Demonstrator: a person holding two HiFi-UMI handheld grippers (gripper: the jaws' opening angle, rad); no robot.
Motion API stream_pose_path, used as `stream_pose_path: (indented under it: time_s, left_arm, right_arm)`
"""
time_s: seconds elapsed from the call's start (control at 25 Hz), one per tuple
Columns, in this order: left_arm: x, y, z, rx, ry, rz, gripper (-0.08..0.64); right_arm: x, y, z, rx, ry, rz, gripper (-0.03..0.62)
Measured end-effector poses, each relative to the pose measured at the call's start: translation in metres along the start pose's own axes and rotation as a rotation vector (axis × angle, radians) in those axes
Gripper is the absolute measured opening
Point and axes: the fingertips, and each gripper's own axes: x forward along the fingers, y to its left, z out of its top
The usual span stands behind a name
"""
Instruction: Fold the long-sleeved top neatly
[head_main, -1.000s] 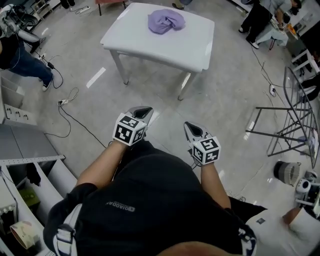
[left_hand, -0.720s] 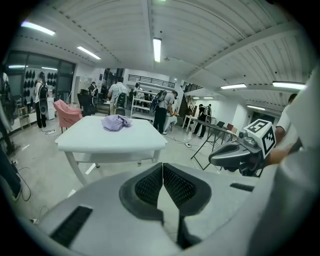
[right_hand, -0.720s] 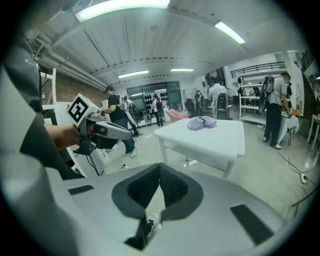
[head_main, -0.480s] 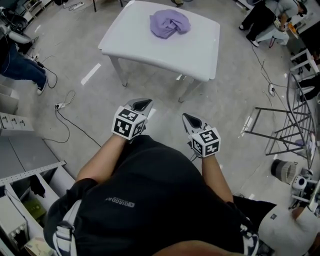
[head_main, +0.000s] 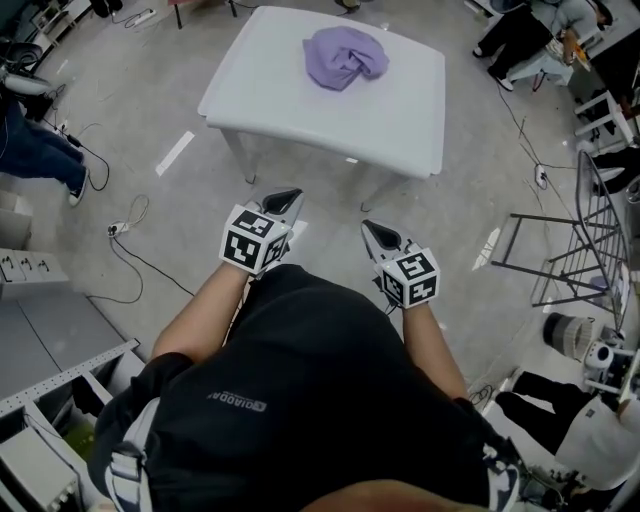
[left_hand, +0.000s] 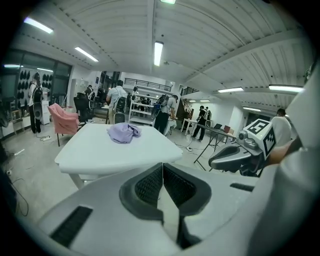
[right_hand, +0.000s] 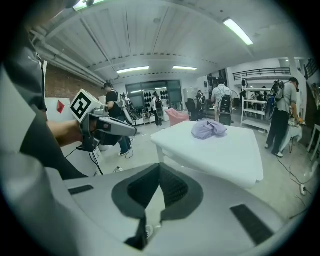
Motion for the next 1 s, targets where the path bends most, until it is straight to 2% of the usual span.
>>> stream_pose_path:
  time_s: [0.24, 0.56, 1.0]
  left_arm:
    - [-0.008, 0.04, 0.001, -0.02, -0.012, 0.022, 0.006]
    - [-0.003, 0.062, -0.02, -0.051, 0.049, 0.014, 0.006]
    - [0.06, 0.088, 0.001, -0.029, 0.1, 0.029, 0.006]
  right_arm:
    - [0.034, 0.008, 0.025, -0.035, 0.007, 0.016, 0.005]
    - [0.064, 0.011, 0.027, -0.022, 0.038, 0.043, 0.005]
    - [0.112, -0.055, 0.049, 0.024, 0.018, 0.073, 0.005]
